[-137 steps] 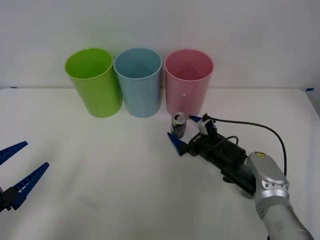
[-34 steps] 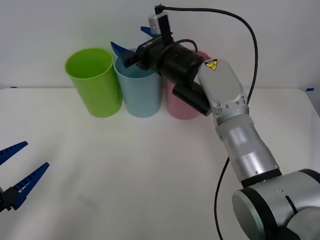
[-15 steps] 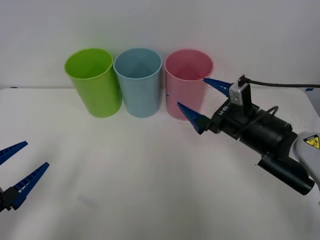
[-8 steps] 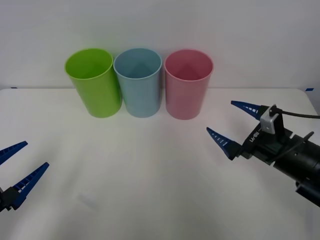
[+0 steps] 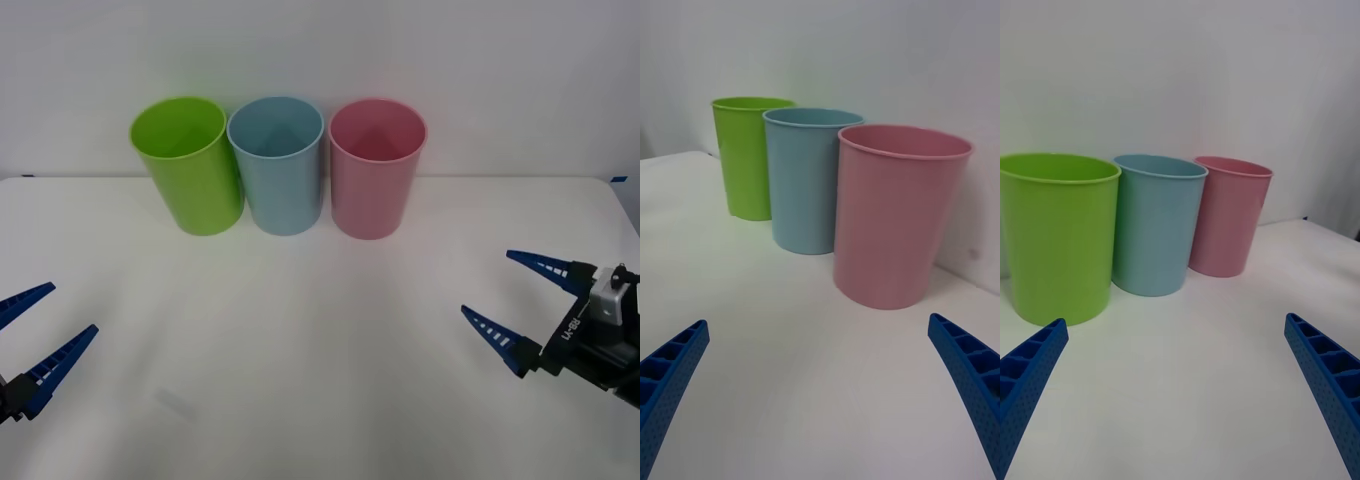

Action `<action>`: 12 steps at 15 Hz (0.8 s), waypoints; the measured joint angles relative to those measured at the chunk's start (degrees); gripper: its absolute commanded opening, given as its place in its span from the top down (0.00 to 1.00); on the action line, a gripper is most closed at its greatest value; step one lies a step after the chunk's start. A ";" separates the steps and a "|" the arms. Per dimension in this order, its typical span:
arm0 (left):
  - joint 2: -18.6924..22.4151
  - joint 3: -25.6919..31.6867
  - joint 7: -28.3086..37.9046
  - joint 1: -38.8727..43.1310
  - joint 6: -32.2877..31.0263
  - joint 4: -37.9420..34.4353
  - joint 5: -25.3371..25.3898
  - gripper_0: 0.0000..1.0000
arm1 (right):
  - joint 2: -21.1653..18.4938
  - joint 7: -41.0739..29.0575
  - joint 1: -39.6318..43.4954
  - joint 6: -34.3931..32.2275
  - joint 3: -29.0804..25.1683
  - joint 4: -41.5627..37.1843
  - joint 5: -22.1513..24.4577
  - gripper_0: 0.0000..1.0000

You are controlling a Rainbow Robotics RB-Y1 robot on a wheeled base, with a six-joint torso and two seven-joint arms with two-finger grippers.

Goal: Grasp the object on the table and drop it into the matching bin: aluminum can to the light blue bin, PET bottle to the pink bin.

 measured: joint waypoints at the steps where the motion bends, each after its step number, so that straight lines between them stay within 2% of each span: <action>1: 0.00 0.00 0.00 0.00 0.00 0.00 0.00 0.00 | 0.64 0.05 1.17 -1.57 -1.41 0.00 0.00 0.00; 12: 0.00 0.00 0.00 0.00 0.00 0.00 0.00 0.00 | 2.04 3.61 10.09 -6.18 -5.36 0.02 -4.10 0.00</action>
